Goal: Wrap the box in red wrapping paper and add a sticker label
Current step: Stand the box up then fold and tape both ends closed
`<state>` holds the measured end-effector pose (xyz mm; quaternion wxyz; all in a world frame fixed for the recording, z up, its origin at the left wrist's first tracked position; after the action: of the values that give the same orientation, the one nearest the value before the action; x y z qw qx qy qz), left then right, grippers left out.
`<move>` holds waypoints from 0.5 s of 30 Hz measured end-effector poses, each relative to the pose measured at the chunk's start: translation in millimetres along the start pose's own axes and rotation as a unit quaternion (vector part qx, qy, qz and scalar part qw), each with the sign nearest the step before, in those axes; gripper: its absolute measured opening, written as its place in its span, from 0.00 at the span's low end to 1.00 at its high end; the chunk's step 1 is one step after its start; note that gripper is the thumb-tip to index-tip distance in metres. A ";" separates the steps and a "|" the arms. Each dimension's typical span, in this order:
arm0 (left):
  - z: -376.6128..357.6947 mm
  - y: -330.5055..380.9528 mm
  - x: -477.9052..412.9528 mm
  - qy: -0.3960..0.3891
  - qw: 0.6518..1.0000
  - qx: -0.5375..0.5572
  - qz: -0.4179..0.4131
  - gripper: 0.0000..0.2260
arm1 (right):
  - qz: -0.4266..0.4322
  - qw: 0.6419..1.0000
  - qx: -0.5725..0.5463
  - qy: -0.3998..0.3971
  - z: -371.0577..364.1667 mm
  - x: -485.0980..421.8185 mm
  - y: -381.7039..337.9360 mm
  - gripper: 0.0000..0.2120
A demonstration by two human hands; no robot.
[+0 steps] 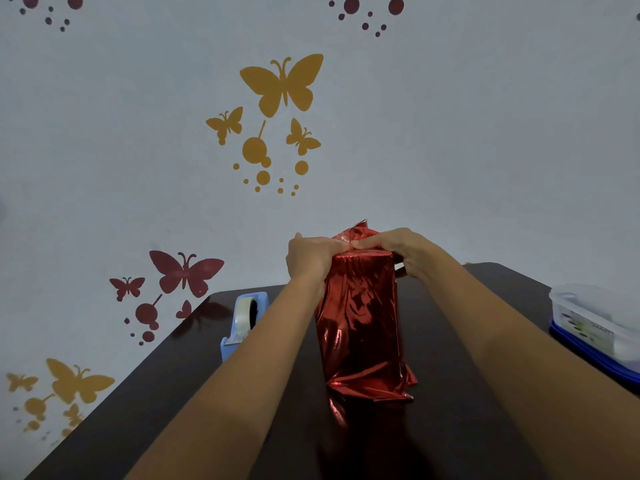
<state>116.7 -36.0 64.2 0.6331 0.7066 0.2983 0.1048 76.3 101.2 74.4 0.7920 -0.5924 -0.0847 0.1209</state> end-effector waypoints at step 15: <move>2.7 4.6 -15.8 -0.044 0.984 -0.060 0.159 0.14 | 0.001 1.000 0.025 -0.005 -1.1 2.1 -0.6 0.19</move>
<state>106.8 -47.2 71.8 0.6623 0.7095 0.1468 0.1909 78.7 100.7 74.6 0.8061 -0.5718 -0.0851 0.1266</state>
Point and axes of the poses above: each hand's wrist, its own x-axis away from the middle knuckle, its own z-axis out of the back of the hand, y = z × x, the point moved 4 cm from there along -x, towards the middle knuckle, and after that the axes turned 8 degrees about x, right-handed, at the moved point
